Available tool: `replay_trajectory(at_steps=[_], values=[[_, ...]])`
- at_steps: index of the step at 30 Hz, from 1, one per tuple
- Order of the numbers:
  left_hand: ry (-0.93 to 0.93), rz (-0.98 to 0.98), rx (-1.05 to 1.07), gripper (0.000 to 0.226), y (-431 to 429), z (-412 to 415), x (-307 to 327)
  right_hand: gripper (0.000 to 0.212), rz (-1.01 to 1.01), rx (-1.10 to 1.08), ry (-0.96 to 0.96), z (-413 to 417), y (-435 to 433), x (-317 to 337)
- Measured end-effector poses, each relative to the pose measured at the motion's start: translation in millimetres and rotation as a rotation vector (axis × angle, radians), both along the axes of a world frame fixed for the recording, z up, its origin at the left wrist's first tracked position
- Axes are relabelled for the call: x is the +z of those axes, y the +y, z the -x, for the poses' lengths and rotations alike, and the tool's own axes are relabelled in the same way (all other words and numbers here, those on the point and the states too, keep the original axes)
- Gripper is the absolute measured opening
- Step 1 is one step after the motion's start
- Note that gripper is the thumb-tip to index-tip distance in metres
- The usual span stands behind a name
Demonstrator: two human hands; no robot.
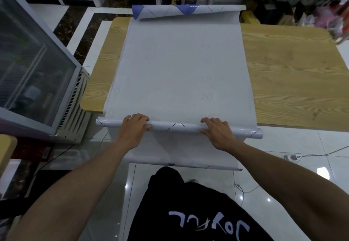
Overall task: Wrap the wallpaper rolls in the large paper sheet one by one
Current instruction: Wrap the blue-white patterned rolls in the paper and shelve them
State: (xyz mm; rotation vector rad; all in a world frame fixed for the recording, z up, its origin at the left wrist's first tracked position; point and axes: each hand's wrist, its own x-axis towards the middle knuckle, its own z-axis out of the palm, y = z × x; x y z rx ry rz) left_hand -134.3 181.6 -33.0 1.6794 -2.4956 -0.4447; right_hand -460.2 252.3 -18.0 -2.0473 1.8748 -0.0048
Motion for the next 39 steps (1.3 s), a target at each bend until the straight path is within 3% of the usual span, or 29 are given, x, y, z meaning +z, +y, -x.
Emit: replay_trajectory(at_steps=[3, 9, 14, 22, 27, 32, 39], values=[[-0.015, 0.015, -0.008, 0.017, -5, 2, -3, 0.033, -0.019, -0.018, 0.014, 0, -6, -3], [-0.037, -0.013, -0.059, 0.014, -19, -3, -14, 0.042, -0.034, -0.051, 0.002, -3, -11, -10], [-0.016, -0.017, -0.119, 0.020, -21, -5, -18, 0.034, -0.025, -0.059, 0.079, -7, -11, -17], [-0.029, -0.121, -0.154, 0.063, -20, -10, -8, 0.028, -0.026, -0.051, 0.105, -13, -11, -15], [-0.113, -0.043, -0.204, 0.037, -21, -7, -6, 0.033, -0.050, 0.016, 0.093, -8, -13, -11], [-0.124, -0.015, -0.211, 0.031, -21, -6, -6, 0.063, -0.132, 0.060, 0.107, -3, -17, -6], [-0.092, -0.029, -0.170, 0.052, -27, -4, 0, 0.045, -0.153, 0.095, 0.104, 0, -31, 4]])
